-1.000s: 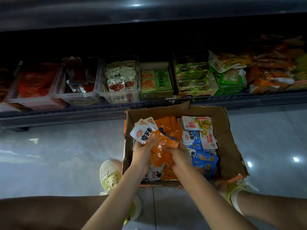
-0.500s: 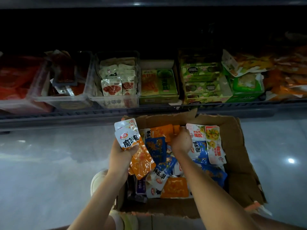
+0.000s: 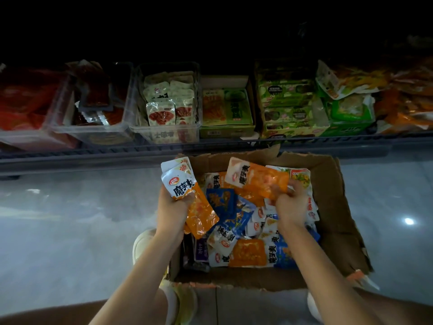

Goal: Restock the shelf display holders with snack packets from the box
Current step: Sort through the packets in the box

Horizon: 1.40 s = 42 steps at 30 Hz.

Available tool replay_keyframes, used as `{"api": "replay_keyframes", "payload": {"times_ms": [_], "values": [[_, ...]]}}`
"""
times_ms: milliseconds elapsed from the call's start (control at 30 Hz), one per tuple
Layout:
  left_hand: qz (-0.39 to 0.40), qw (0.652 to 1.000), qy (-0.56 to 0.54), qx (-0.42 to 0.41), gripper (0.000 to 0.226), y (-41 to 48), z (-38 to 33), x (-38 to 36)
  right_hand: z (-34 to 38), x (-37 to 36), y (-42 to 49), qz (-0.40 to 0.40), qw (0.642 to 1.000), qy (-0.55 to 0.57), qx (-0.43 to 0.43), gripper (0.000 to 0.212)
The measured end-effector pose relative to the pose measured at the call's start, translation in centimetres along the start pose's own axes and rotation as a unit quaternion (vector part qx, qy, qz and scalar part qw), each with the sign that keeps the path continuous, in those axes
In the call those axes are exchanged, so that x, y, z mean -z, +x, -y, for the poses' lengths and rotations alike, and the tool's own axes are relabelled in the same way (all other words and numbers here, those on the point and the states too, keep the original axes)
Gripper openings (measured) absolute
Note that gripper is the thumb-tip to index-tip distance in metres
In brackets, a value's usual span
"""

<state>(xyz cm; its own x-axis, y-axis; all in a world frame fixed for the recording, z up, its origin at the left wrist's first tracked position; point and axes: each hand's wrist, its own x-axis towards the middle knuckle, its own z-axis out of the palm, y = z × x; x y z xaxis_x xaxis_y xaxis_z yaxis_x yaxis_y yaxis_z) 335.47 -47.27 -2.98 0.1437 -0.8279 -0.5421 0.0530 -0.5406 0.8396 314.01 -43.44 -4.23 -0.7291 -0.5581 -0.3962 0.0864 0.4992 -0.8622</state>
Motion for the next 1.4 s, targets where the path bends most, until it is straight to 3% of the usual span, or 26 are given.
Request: {"api": "replay_keyframes", "payload": {"times_ms": [67, 167, 300, 467, 567, 667, 800, 933, 1000, 1067, 1200, 1300, 1400], "values": [[0.003, 0.999, -0.032, 0.027, 0.047, -0.7, -0.2, -0.4, 1.4, 2.0, -1.8, 0.020, 0.984, 0.140, -0.104, 0.017], [0.013, 0.994, -0.084, 0.065, 0.047, -2.1, -0.4, -1.3, 2.8, 2.7, -4.7, 0.067, 0.954, 0.206, -0.209, 0.018], [0.053, 0.978, -0.179, 0.088, 0.024, -4.2, -0.9, -2.9, 3.5, 0.6, -8.8, 0.146, 0.959, 0.101, -0.219, 0.017], [0.002, 0.990, -0.135, 0.047, 0.040, -4.0, -1.1, -3.0, 3.3, 0.0, -8.9, 0.236, 0.951, -0.019, -0.197, 0.011], [-0.019, 0.995, -0.095, 0.030, 0.033, -2.7, -1.6, -2.5, 1.8, -0.3, -5.1, 0.153, 0.975, -0.019, -0.161, 0.013], [-0.022, 0.996, -0.081, 0.021, 0.029, -1.7, -1.9, -2.2, -0.5, -2.4, -0.9, 0.092, 0.984, -0.136, -0.066, 0.016], [-0.021, 0.997, -0.069, 0.025, 0.033, -0.6, -1.7, -1.5, -3.3, -6.4, 3.1, 0.048, 0.936, -0.350, -0.018, 0.022], [-0.018, 0.996, -0.081, 0.020, 0.037, -0.1, -1.5, -1.0, -4.3, -8.4, 4.0, 0.013, 0.894, -0.448, 0.003, 0.025], [-0.017, 0.996, -0.087, 0.029, 0.036, 0.0, -1.4, -1.0, -3.7, -8.0, 3.6, 0.017, 0.911, -0.411, 0.013, 0.015], [-0.012, 0.995, -0.091, 0.040, 0.034, 0.1, -1.3, -1.1, -2.7, -6.3, 3.0, 0.039, 0.954, -0.296, 0.044, 0.009], [-0.017, 0.992, -0.105, 0.061, 0.033, -0.3, -1.2, -1.5, 0.0, -1.0, 0.9, 0.056, 0.996, -0.061, 0.038, 0.036], [-0.012, 0.989, -0.129, 0.071, 0.036, -1.3, -1.3, -1.7, 2.6, 2.1, -1.2, 0.037, 0.989, 0.144, -0.024, 0.044], [0.005, 0.981, -0.172, 0.086, 0.036, -2.6, -1.7, -2.2, 4.8, 2.8, -3.6, 0.087, 0.969, 0.224, -0.059, 0.051]]}}
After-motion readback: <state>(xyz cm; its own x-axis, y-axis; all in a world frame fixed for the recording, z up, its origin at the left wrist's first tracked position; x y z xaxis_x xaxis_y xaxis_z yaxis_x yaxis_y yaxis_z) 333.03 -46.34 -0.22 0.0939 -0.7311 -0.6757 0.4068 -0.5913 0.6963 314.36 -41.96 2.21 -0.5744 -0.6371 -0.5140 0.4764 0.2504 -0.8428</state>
